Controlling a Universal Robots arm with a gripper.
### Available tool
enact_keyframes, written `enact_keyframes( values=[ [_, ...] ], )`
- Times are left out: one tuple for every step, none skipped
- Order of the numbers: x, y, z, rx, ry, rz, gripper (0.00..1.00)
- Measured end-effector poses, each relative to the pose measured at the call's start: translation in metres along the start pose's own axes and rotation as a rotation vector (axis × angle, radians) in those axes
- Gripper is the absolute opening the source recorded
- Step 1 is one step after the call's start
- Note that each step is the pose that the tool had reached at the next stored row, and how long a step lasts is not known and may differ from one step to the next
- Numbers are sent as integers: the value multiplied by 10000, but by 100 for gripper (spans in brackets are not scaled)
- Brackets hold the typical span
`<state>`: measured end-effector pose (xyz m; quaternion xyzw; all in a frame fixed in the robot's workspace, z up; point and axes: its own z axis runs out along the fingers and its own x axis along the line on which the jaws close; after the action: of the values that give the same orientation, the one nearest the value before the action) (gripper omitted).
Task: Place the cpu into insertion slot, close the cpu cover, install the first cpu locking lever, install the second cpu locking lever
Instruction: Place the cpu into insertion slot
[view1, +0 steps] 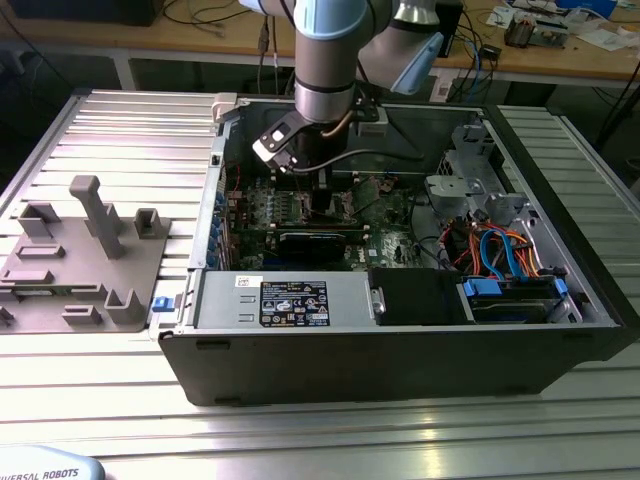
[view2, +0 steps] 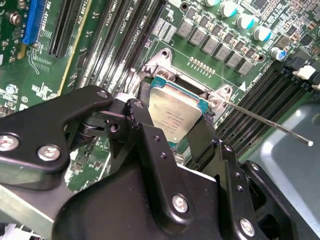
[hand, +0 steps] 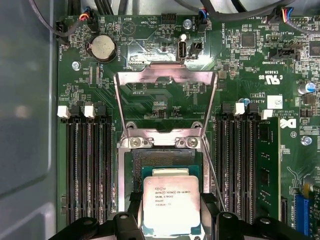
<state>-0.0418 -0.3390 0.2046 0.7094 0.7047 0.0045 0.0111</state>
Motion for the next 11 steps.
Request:
enact_keyframes(
  values=[
    [2,-1,5,1,-1,16,54],
    [7,-1,9,1,-2,19,54],
    [14,-1,13,1,-2,20,54],
    [22,-1,16,0,0,19,54],
    [39,1,18,1,-2,19,54],
    [42,4,19,1,-1,27,54],
    [42,15,21,1,-4,67,54],
    [42,28,23,1,-9,96,54],
    [42,34,24,1,-12,107,54],
    [43,44,26,2,-17,135,54],
    [43,47,28,3,-18,191,54]
  ],
)
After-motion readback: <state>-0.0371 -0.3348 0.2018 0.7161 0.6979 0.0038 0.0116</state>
